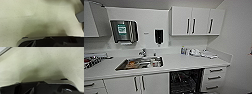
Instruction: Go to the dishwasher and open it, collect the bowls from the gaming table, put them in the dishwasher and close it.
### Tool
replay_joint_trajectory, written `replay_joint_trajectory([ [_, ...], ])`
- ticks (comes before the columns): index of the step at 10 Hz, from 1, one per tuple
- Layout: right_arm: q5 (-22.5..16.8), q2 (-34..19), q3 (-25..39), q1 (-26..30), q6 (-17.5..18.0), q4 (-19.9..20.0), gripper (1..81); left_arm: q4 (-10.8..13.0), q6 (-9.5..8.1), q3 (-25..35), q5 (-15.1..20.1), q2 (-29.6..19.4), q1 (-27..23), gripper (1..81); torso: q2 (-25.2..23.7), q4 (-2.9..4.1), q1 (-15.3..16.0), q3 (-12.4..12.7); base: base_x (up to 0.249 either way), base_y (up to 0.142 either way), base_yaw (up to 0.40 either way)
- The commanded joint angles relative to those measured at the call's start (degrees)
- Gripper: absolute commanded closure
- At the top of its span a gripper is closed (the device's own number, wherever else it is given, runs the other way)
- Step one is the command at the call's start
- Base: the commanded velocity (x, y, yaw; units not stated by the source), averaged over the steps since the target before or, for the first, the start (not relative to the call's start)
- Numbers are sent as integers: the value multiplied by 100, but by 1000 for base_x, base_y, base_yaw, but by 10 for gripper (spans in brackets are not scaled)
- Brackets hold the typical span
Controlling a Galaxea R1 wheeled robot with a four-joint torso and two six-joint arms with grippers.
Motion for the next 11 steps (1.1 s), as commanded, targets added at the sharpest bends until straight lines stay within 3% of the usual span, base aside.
replay_joint_trajectory([
  [1,-245,97,-236,354,-8,-121,10,63,-1,-111,210,-1,-316,10,0,0,0,0,0,0,0],
  [4,-263,361,-598,328,-8,-112,10,54,7,-217,219,52,-324,10,0,0,0,0,0,0,0],
  [5,-289,423,-642,345,-8,-120,10,63,7,-235,219,61,-324,10,575,0,-369,0,0,0,0],
  [7,-298,449,-642,337,-8,-121,10,63,16,-235,227,61,-324,10,732,0,-472,0,0,0,0],
  [11,-298,475,-642,310,-8,-182,10,72,16,-305,245,158,-324,10,1534,0,-981,-2,0,0,0],
])
